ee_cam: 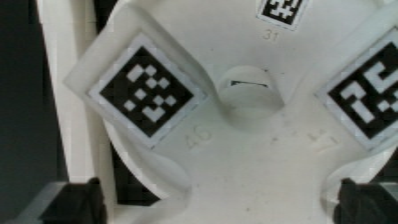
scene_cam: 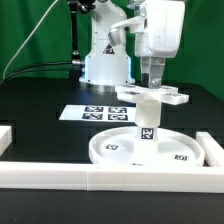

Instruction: Assemble round table

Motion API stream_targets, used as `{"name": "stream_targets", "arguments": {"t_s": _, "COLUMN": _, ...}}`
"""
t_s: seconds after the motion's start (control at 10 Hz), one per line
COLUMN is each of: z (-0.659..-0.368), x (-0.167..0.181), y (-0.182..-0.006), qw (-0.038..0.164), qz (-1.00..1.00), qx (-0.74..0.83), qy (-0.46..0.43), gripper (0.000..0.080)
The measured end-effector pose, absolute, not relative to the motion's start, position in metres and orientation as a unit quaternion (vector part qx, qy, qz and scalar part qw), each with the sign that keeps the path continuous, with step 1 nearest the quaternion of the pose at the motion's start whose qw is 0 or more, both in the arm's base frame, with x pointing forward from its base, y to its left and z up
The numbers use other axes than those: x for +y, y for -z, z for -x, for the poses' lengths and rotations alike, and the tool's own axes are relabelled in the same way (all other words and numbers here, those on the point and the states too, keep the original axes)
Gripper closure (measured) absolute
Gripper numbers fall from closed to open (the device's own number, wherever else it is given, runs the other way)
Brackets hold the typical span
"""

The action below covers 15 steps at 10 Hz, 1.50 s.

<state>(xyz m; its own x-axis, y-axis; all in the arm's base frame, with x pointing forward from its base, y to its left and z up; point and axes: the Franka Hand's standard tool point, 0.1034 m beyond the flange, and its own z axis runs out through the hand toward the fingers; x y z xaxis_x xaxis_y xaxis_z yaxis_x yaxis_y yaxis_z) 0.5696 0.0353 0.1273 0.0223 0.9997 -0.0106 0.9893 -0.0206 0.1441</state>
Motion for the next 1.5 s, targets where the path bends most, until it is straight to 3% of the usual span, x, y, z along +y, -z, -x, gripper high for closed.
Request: {"name": "stream_targets", "arguments": {"t_s": 1.5, "z": -0.563, "x": 0.041, "y": -0.119, "qw": 0.052, "qz": -0.763, "qx": 0.643, "qy": -0.044, "gripper": 0.0151}}
